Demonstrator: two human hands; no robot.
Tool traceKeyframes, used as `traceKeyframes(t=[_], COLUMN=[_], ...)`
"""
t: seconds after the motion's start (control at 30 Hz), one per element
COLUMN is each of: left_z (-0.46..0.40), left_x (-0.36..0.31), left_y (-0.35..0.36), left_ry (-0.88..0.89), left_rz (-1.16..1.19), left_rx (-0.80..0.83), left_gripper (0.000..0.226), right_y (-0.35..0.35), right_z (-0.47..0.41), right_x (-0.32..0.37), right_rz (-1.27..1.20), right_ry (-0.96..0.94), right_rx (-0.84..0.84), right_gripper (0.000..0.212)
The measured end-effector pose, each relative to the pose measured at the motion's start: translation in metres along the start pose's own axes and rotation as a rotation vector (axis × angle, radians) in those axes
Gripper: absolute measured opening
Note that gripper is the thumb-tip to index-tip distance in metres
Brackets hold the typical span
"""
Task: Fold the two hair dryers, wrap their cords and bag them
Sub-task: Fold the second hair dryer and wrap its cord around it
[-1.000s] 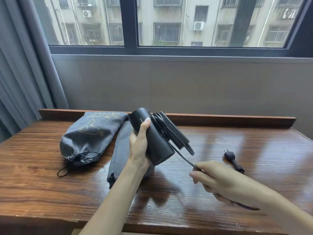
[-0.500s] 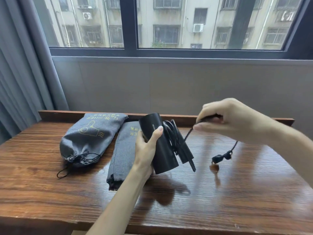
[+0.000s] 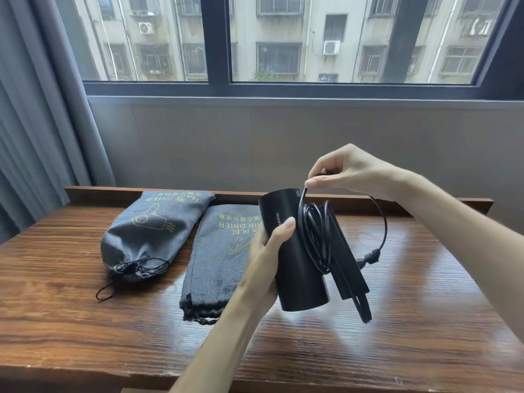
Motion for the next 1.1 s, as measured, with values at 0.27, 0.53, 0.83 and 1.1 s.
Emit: traceKeyframes(t=[0.27,0.53,0.83,1.1], left_z=[0.002,-0.013,-0.031,-0.030], left_x=[-0.008,-0.013,-0.016,-0.008], left_y=[-0.002,-0.017,-0.039,-0.039], left_ry=[-0.066,0.016,0.102,0.187], left_rz=[0.164,0.300,0.429,0.248], left_rx=[0.007,-0.122,-0.364,-0.435], left_gripper=[0.051,0.051,0.078,0.066], right_y=[0.036,0.086,0.105,0.086], right_z=[0.016,0.075,0.133,0.139], right_x=[-0.024,-0.019,-0.001,0.059], right_rz=[-0.017,0.415,0.148,0.746], right_ry=[0.062,0.286,0.297,0.033], right_rx=[0.017,0.131,0.036,0.066], right_gripper=[0.030,0.023,0.021,0.002])
Point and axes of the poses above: each hand's wrist, its own z-axis away from the middle knuckle, its own y-axis out of the palm, x = y × z, the point moved 1 cm from there along -z, towards the middle knuckle, and after that the axes turned 7 degrees about z, right-handed, at the moved point
